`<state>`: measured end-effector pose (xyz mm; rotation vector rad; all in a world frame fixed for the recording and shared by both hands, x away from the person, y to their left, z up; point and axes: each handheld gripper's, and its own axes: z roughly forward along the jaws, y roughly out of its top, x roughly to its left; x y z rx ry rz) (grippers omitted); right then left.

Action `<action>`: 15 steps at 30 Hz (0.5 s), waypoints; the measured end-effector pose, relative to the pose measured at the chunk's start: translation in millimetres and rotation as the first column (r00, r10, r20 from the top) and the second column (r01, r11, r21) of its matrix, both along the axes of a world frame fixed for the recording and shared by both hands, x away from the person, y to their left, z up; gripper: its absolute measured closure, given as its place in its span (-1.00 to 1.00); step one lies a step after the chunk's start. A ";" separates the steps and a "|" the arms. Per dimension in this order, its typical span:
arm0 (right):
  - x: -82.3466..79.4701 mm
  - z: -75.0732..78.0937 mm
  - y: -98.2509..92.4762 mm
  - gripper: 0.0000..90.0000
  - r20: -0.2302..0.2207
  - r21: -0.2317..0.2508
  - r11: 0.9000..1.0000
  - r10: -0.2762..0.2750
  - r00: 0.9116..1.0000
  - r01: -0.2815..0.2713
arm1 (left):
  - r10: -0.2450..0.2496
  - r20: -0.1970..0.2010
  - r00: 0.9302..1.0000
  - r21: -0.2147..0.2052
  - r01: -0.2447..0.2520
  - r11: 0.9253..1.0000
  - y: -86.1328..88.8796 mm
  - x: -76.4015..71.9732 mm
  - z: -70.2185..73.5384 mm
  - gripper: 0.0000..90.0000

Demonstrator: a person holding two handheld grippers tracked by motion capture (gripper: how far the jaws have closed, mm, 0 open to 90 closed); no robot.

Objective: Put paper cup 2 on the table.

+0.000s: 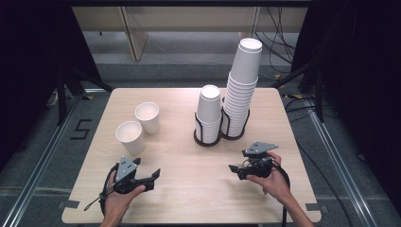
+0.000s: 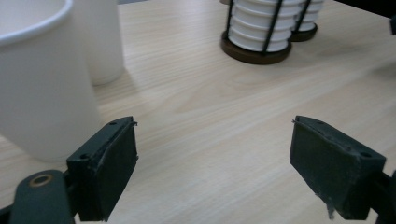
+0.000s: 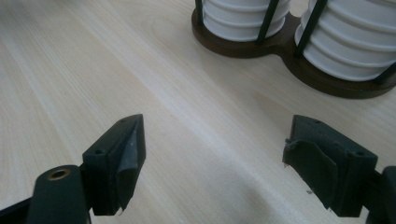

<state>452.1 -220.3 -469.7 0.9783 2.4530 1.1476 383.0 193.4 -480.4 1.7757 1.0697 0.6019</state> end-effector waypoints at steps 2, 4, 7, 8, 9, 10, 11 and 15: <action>-1.3 0.2 0.6 -0.54 0.000 0.002 1.000 -0.015 1.000 0.015 | -0.010 0.013 1.000 -0.002 0.010 1.000 -5.4 -4.3 -2.0 -0.67; -2.4 0.5 1.5 -0.54 -0.011 0.004 1.000 -0.014 1.000 0.014 | -0.008 0.010 1.000 -0.003 0.008 1.000 -9.3 -8.7 -4.2 -0.67; -1.2 0.0 1.1 -0.54 -0.008 0.000 1.000 -0.009 1.000 0.009 | -0.038 -0.003 0.999 -0.021 0.038 0.999 -14.6 -13.8 -6.3 -0.67; -0.8 -0.3 1.2 -0.54 -0.011 0.001 1.000 -0.004 1.000 0.004 | -0.044 0.007 0.999 -0.019 0.044 0.999 -16.1 -15.9 -6.2 -0.68; -0.8 -0.4 1.4 -0.54 -0.010 0.001 1.000 -0.004 1.000 0.004 | -0.051 0.015 0.999 -0.024 0.051 0.998 -17.2 -16.8 -6.3 -0.68; -0.7 -0.5 1.5 -0.54 -0.010 0.001 1.000 -0.005 1.000 0.005 | -0.057 0.013 0.998 -0.012 0.057 0.998 -18.1 -19.5 -5.3 -0.68; -0.7 -0.7 1.6 -0.54 -0.010 -0.001 1.000 -0.006 1.000 0.006 | -0.063 0.023 0.998 -0.020 0.064 0.998 -19.3 -20.2 -5.8 -0.68; -2.9 -0.8 1.2 -0.54 -0.009 -0.002 1.000 -0.009 1.000 0.009 | -0.074 0.026 0.997 -0.010 0.075 0.997 -21.6 -24.2 -3.7 -0.68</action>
